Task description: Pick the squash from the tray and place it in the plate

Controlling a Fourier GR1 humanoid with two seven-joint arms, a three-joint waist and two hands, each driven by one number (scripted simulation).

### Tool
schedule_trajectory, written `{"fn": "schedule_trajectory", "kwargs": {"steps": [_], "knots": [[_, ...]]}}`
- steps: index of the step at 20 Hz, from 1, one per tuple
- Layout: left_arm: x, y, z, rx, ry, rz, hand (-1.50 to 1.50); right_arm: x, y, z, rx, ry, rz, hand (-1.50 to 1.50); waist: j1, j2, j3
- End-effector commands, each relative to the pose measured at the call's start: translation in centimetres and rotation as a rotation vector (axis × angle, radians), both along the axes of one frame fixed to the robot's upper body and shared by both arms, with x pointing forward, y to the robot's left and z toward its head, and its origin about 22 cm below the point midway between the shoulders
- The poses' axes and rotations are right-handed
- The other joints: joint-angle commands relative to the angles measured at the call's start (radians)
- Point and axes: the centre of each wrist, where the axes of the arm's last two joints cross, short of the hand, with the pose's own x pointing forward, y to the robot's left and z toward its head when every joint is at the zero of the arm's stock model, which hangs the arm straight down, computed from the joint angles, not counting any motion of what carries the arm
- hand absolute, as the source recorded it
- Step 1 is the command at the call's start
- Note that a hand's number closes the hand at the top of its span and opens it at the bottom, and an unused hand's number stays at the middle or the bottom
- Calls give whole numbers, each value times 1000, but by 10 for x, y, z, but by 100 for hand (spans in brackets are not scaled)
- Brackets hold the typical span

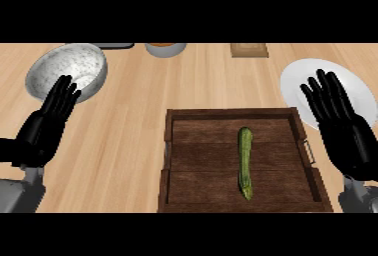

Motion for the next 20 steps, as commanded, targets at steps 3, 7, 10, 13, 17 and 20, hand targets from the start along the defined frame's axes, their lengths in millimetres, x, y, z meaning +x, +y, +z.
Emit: {"fn": "schedule_trajectory", "kwargs": {"steps": [3, 7, 10, 13, 17, 20], "knots": [[-19, -6, -41, -11, 253, 81, 0, 17, -26, 32, -68, -41, -111, 150, -14, 43, -17], [-37, -18, -73, -45, 411, 88, 0, 15, -97, 61, -706, -4, -309, 150, -53, 72, -53], [-57, -39, -100, -81, 519, 81, 0, 17, -97, 17, -368, 63, -660, -150, -24, 46, -18], [-45, -48, -87, -88, 531, 72, 0, 9, -72, -20, -258, 2, -664, -150, -22, 41, -16], [-55, -51, -84, -86, 530, 78, 0, -8, -72, -31, -295, -26, -568, -150, -16, 40, -16], [-41, -62, -97, -106, 526, 65, 0, -15, -93, -6, -395, 17, -520, -150, -21, 41, -17]]}}
